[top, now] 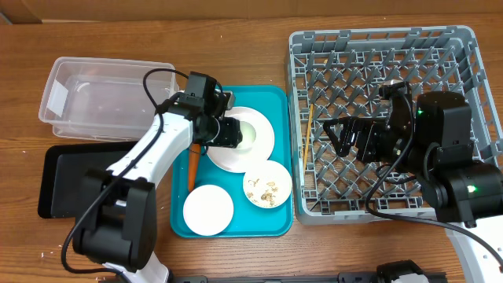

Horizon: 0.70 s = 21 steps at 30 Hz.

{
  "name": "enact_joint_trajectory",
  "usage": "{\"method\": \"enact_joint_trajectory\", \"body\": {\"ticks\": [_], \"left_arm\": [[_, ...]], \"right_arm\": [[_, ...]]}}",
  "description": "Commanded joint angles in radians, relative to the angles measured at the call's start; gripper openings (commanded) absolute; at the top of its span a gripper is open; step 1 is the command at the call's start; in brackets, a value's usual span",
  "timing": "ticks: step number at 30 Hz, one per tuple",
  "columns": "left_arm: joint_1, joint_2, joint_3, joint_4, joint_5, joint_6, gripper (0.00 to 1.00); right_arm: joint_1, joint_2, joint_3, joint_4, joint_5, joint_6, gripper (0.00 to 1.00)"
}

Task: Sort waste into correct bins and load items into the dishwasher
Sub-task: 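Grasp the white cup on the white plate with the left gripper and lift, then grasp the held white cup with the right gripper from the left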

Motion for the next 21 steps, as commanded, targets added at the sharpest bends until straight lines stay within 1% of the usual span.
{"method": "enact_joint_trajectory", "body": {"ticks": [1,2,3,7,12,13,16,18,21], "left_arm": [[-0.012,0.039,0.014,0.017,-0.006,-0.006,0.17],[-0.011,0.039,0.015,0.023,-0.006,-0.007,0.06],[-0.008,0.036,0.020,0.026,-0.005,-0.015,0.04],[0.008,0.005,0.108,-0.038,0.038,-0.049,0.04],[0.026,-0.053,0.302,-0.211,0.105,-0.045,0.04],[0.026,-0.062,0.336,-0.240,0.135,-0.027,0.04],[0.026,-0.080,0.428,-0.322,0.275,0.044,0.04],[0.026,-0.085,0.471,-0.356,0.391,0.072,0.04],[0.026,-0.085,0.511,-0.377,0.597,0.097,0.04]], "right_arm": [[-0.002,-0.009,0.027,0.001,0.004,0.002,1.00],[-0.002,-0.009,0.027,0.001,0.000,0.002,1.00],[-0.002,-0.009,0.027,0.001,0.000,0.002,1.00],[-0.002,-0.009,0.027,-0.005,0.001,0.002,1.00],[-0.002,-0.009,0.027,0.003,-0.005,0.003,1.00],[-0.002,-0.009,0.027,0.010,-0.019,0.007,1.00],[-0.002,-0.008,0.027,0.039,-0.108,0.010,0.94],[-0.002,-0.008,0.027,0.067,-0.184,0.009,0.90],[-0.002,-0.008,0.027,0.117,-0.292,0.009,0.88]]}}
